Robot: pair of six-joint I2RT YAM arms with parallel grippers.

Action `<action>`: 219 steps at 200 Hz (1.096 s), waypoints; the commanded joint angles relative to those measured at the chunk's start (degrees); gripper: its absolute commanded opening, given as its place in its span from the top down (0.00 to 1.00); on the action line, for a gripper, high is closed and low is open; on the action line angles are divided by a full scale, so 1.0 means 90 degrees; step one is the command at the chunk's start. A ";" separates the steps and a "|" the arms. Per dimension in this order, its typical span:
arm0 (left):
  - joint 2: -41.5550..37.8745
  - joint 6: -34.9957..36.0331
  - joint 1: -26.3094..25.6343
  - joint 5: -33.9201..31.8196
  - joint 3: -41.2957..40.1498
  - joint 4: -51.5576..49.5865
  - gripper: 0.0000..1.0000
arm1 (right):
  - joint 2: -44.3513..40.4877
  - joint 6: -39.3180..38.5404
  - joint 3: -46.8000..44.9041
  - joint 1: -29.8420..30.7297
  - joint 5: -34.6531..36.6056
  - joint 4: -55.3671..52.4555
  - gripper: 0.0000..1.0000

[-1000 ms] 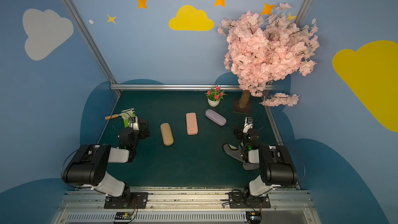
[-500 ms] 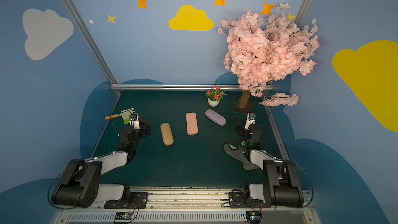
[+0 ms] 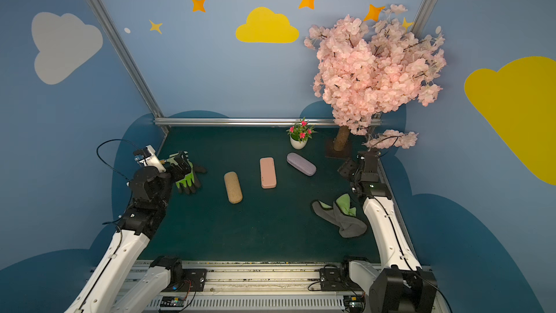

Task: Wipe the eyeglass case
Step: Pick up the eyeglass case from the center of the board.

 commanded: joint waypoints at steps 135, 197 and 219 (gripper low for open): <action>0.3891 -0.1003 -0.2443 0.1227 0.1956 -0.2435 0.16 | 0.2693 -0.0437 0.1994 0.3414 -0.0015 -0.2698 0.19; 0.5022 -0.0656 -0.2839 0.1586 0.3058 -0.2514 0.16 | 0.2926 -0.0617 0.2376 0.2973 0.1012 -0.4075 0.20; 0.5492 -0.0700 -0.2901 0.1784 0.3344 -0.2516 0.11 | 0.2613 -0.0537 0.2041 0.2635 0.0886 -0.4250 0.20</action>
